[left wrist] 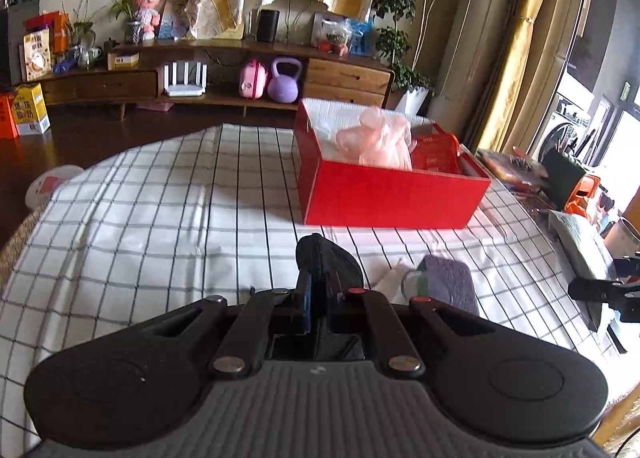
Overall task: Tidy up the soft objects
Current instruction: 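Lift the black mask and white packet toward the red box with both grippers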
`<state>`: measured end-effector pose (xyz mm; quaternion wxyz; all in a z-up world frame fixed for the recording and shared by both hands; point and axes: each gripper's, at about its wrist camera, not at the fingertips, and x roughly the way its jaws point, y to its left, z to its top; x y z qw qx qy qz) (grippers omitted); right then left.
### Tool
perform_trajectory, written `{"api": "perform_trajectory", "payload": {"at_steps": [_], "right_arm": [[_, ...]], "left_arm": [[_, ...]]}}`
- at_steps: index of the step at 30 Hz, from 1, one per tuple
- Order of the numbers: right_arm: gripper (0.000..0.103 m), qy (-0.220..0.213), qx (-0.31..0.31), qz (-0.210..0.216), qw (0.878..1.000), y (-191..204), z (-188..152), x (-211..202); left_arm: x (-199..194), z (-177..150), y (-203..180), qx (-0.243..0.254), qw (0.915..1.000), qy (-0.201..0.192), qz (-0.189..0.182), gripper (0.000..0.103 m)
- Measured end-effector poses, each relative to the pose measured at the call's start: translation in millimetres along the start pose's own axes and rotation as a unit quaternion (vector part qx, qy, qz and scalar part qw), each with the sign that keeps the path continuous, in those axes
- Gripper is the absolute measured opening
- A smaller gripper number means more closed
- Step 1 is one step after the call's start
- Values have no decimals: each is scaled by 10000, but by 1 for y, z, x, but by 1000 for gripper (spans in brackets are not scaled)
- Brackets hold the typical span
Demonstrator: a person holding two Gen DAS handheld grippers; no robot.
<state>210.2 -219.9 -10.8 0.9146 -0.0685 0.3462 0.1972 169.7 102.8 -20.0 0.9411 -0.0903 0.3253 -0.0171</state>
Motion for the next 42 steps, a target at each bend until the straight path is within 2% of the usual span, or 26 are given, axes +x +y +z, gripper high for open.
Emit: {"api": "perform_trajectory", "payload": {"at_steps": [11, 21, 33, 42], "right_arm": [[68, -96, -37, -17, 9999, -14, 43, 8], [68, -309, -236, -197, 9991, -22, 92, 35], [68, -299, -123, -271, 9991, -45, 140, 94], [68, -166, -72, -341, 9993, -50, 151, 152]], "left_arm": [[1, 66, -3, 51, 9995, -300, -131, 6], [18, 137, -27, 333, 9966, -693, -308, 6], [72, 194, -61, 457, 9926, -1065, -371, 6], [114, 220, -78, 305, 9887, -1283, -710, 6]]}}
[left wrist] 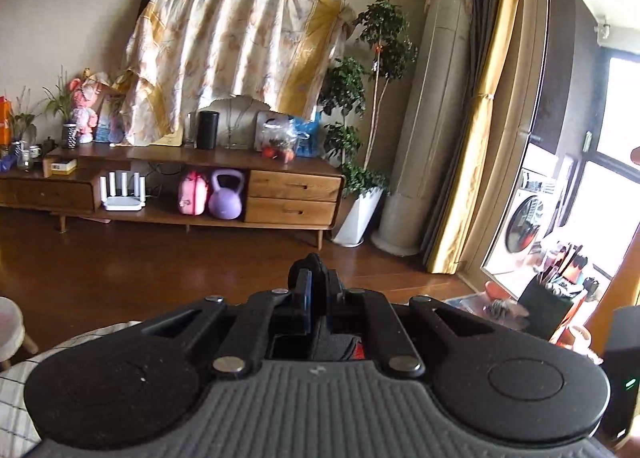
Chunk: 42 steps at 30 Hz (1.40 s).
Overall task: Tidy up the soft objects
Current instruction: 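Lift the black mask and white packet toward the red box with both grippers, then lower the mask and packet into the red box and open both grippers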
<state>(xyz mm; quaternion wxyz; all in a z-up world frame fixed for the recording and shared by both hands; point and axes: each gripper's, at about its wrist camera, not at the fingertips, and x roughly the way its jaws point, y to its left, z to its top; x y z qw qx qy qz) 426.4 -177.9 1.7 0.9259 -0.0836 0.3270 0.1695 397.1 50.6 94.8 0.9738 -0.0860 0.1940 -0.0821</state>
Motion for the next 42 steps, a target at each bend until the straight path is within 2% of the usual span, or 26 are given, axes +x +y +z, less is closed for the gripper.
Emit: {"api": "perform_trajectory", "payload": {"at_steps": [5, 16, 27, 35, 42], "right_arm": [[68, 132, 110, 22, 9998, -1, -1, 29], [68, 384, -83, 77, 9992, 5, -8, 72], [68, 558, -371, -46, 9977, 15, -16, 97], [69, 550, -437, -81, 9975, 16, -23, 97], [75, 440, -279, 78, 9986, 7, -20, 83]], "left_arm": [[29, -11, 1, -159, 9997, 113, -122, 6], [83, -57, 17, -302, 9977, 606, 23, 6], [119, -93, 21, 57, 9916, 1269, 235, 6], [139, -115, 21, 272, 9826, 1816, 276, 6], [134, -116, 21, 200, 9832, 1809, 151, 6]]}}
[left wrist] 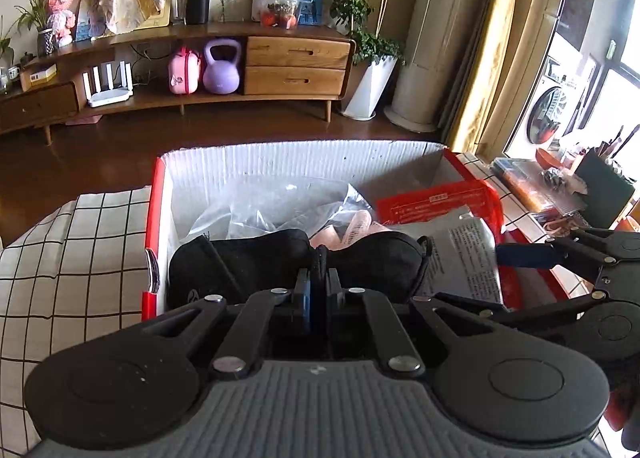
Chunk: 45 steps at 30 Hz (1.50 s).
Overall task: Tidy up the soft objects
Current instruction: 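Lower the mask and packet into the red box and open both grippers, then reach the right gripper to the purple-green sponge and grasp it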
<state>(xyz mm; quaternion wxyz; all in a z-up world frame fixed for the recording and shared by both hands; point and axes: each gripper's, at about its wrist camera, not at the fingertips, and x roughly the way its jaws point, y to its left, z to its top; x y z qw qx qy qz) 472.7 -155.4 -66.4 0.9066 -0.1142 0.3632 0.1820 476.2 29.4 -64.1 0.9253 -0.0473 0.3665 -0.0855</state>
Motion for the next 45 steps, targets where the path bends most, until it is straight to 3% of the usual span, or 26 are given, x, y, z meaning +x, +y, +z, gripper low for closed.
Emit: {"api": "perform_trajectory", "payload": {"at_steps": [10, 13, 17, 22, 25, 30, 45], "right_arm": [[82, -84, 150, 30, 9998, -4, 1, -27], [84, -148, 177, 16, 9997, -3, -3, -38], [86, -215, 268, 84, 9994, -5, -3, -54], [91, -337, 324, 157, 9988, -6, -8, -78], [94, -407, 303, 169, 9986, -4, -13, -94], [101, -495, 258, 205, 9982, 1, -24, -118], [103, -367, 309, 384, 9981, 18, -65, -159]], "left_arm": [[-21, 1, -7, 67, 9999, 50, 107, 13], [-30, 0, -9, 28, 10000, -1, 90, 25], [-47, -2, -12, 47, 9999, -136, 9, 61], [-72, -6, -18, 116, 9996, -266, -3, 63], [-88, -10, -22, 202, 9992, -348, 49, 71], [-112, -18, -26, 211, 9989, -409, 22, 72], [-167, -61, -25, 214, 9990, -382, -101, 86]]}}
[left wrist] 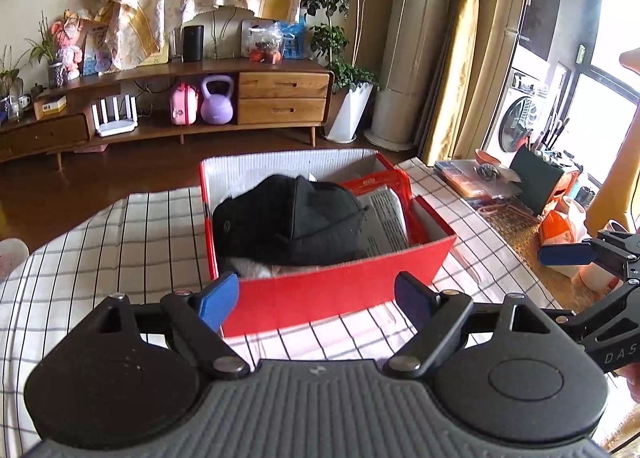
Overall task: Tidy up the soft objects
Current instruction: 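Reach the right gripper to the purple-green sponge and grasp it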
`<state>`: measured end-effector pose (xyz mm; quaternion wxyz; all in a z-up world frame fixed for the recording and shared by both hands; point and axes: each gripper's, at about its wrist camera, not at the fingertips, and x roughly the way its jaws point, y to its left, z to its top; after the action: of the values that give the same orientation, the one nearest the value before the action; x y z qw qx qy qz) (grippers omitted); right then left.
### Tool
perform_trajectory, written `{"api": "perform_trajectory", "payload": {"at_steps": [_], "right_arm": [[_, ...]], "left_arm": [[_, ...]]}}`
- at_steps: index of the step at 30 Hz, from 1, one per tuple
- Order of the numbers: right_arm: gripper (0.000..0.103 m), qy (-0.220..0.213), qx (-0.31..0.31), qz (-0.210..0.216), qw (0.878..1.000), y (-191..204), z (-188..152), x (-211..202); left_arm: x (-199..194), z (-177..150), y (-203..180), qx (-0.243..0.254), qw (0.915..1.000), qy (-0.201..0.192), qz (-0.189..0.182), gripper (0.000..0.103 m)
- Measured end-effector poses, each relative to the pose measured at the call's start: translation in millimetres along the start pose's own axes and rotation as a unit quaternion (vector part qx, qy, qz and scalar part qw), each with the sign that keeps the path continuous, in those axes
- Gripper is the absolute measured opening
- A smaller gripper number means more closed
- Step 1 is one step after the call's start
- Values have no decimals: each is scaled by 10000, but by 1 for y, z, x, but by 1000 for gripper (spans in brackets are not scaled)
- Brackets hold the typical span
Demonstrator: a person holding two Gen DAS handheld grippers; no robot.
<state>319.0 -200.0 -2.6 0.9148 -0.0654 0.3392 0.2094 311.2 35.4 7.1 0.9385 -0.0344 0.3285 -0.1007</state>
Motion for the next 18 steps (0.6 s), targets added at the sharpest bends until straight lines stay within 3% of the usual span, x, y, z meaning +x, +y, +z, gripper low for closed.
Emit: {"api": "perform_trajectory", "payload": {"at_steps": [7, 10, 18], "right_arm": [[103, 357, 214, 24, 9991, 13, -16, 10], [103, 562, 253, -19, 9981, 18, -23, 20], [103, 1150, 570, -66, 9917, 25, -33, 56]], "left_arm": [[7, -16, 12, -153, 9996, 250, -33, 91], [15, -21, 17, -185, 9991, 370, 5, 103], [46, -35, 28, -130, 9961, 848, 201, 103]]}}
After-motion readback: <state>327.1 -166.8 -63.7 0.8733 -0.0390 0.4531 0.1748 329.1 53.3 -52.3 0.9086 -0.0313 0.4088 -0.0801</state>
